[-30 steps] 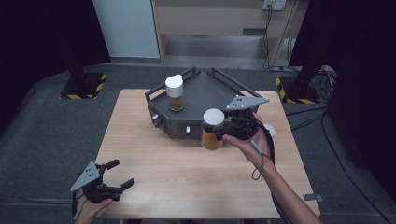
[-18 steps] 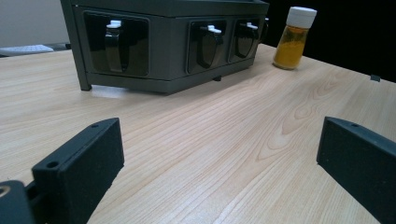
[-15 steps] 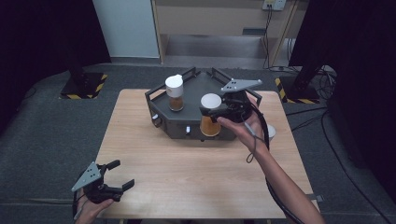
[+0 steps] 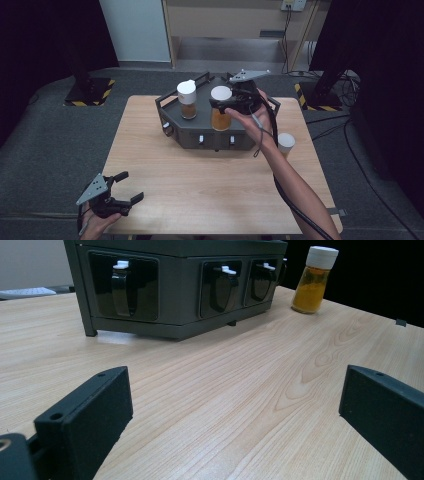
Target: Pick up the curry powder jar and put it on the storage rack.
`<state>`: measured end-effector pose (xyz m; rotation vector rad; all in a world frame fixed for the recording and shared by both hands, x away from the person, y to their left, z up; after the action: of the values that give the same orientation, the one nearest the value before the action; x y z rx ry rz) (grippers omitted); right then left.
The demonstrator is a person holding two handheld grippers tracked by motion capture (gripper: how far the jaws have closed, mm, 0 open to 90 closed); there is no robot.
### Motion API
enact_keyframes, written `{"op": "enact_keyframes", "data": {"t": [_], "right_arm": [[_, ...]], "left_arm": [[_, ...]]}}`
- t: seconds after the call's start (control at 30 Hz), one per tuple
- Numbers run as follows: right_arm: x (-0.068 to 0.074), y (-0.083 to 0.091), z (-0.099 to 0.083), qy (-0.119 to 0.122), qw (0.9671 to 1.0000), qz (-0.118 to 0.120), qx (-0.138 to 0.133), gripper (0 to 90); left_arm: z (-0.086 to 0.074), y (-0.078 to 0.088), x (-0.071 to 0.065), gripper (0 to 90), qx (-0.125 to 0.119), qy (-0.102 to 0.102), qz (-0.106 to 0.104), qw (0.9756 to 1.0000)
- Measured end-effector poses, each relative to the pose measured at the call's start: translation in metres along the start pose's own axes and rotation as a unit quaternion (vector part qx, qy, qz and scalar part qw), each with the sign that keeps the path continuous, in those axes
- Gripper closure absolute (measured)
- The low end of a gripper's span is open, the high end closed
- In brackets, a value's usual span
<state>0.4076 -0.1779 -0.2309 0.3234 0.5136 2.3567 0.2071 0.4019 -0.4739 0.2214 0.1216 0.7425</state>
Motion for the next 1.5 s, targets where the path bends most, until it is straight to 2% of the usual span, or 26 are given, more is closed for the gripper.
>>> {"op": "enact_keyframes", "data": {"t": [0.17,0.5,0.77,1.03,1.5], "right_arm": [[-0.009,-0.012,0.002,-0.008,1.0,-0.006,0.0,33.3],[-0.024,-0.036,0.005,-0.019,0.9993,-0.033,0.0,33.3],[-0.027,-0.053,0.004,-0.013,0.9989,-0.045,0.003,33.3],[-0.029,-0.067,0.001,-0.019,0.9987,-0.048,0.001,33.3],[-0.034,-0.081,-0.006,-0.028,0.9982,-0.052,0.004,33.3]], "left_arm": [[0.0,0.0,0.0,0.0,0.0,0.001,-0.001,1.0],[0.0,0.0,0.001,0.0,0.0,0.001,-0.001,1.0],[-0.001,0.0,0.001,0.0,0.0,0.002,-0.001,1.0],[-0.001,0.001,0.001,0.0,-0.001,0.001,-0.001,1.0],[-0.001,0.0,0.001,0.0,-0.001,0.001,-0.001,1.0]]}}
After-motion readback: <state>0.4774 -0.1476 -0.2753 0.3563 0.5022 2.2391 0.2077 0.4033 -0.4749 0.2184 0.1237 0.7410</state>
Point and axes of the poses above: each handheld gripper's, and its own axes: y roughly backward along the jaws, z roughly out of its top, x roughly to its left, the point moved 2 cm from there along -y, roughly forward along the jaws, and after that the axes turned 5 degrees about -y, right-handed, at the moved point
